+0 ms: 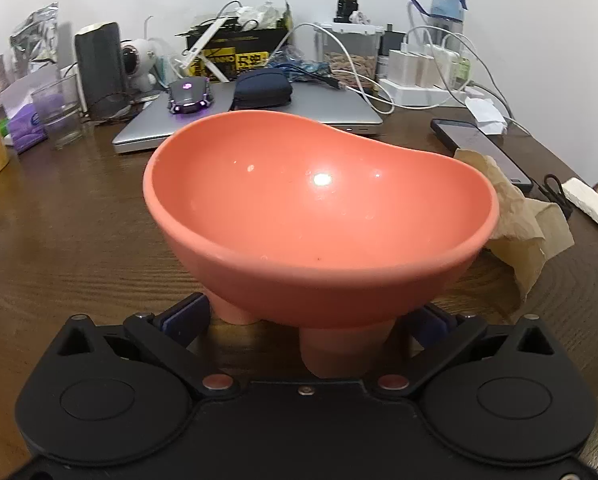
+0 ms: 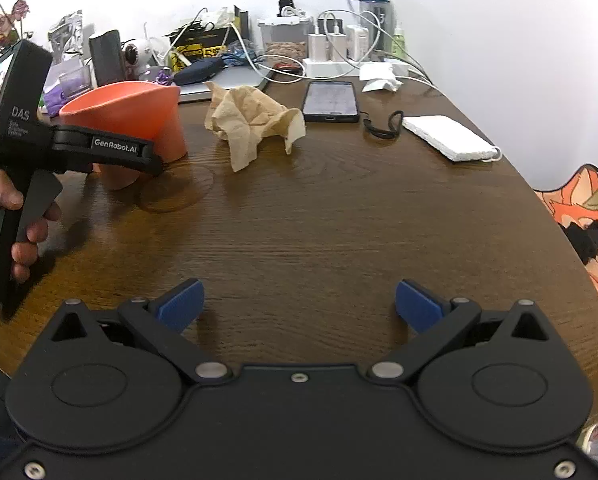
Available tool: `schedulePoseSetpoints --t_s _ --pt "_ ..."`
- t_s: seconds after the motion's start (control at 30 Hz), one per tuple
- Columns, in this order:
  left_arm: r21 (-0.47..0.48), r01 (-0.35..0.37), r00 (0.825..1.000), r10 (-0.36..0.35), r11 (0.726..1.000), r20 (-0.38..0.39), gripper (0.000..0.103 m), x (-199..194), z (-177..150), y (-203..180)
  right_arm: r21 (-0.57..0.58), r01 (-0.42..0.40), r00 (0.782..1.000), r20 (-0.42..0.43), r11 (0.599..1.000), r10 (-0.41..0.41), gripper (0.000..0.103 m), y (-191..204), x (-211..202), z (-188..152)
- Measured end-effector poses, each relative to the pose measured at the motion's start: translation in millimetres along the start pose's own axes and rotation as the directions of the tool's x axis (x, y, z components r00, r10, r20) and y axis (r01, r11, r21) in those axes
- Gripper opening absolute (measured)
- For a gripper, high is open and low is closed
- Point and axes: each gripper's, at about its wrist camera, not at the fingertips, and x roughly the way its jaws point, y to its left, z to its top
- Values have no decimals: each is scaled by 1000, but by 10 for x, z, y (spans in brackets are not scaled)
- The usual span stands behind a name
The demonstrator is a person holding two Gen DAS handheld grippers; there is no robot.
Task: Clean bowl
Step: 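Grasp the bowl's foot with the left gripper and lift it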
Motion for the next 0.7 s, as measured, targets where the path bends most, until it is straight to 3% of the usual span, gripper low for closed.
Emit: schedulePoseSetpoints --t_s 0.23,0.37,0.47,0.53,0.57,0.63,0.67,0.7 --pt "126 137 990 -140 983 19 82 31 39 203 -5 -66 996 58 998 66 102 -1 -32 -21" --pt "225 250 966 -260 942 12 70 20 25 380 -18 -112 989 98 994 113 102 9 -56 -35" --pt "288 329 939 -343 899 -1 69 33 21 511 -48 -115 987 107 992 120 103 60 -80 -25" --pt "303 352 929 -369 885 -1 69 66 29 556 -67 -109 986 122 992 116 103 54 -69 31" --pt "301 341 933 -360 890 7 71 82 27 546 -75 -104 985 129 992 114 103 47 -62 63" --pt "295 314 942 -335 902 23 88 112 22 524 -79 -103 982 150 992 114 103 20 -55 139" --pt "290 276 954 -297 916 30 101 115 20 499 -83 -103 981 157 991 115 103 14 -47 178" --pt "284 238 965 -259 929 35 103 118 18 474 -87 -103 980 163 991 116 103 8 -39 217"
